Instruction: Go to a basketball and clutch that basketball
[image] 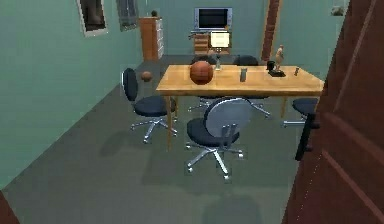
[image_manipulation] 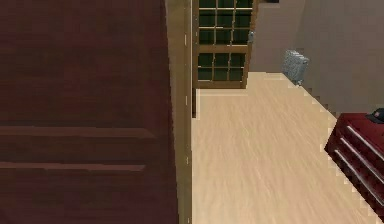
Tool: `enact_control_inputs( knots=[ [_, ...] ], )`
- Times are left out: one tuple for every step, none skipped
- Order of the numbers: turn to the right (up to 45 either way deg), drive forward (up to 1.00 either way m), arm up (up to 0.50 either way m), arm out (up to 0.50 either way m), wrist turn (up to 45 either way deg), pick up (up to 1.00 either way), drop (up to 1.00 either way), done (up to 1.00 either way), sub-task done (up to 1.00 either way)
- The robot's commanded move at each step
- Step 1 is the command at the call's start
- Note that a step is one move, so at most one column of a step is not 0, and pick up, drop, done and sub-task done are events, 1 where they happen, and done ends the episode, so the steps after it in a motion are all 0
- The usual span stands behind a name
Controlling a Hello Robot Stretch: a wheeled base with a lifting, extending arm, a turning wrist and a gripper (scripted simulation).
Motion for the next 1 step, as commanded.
enact_control_inputs(
  knots=[
    [6.0, 0.00, 0.00, 0.00, 0.0, 0.00, 0.00, 0.00, 0.00]
  ],
)
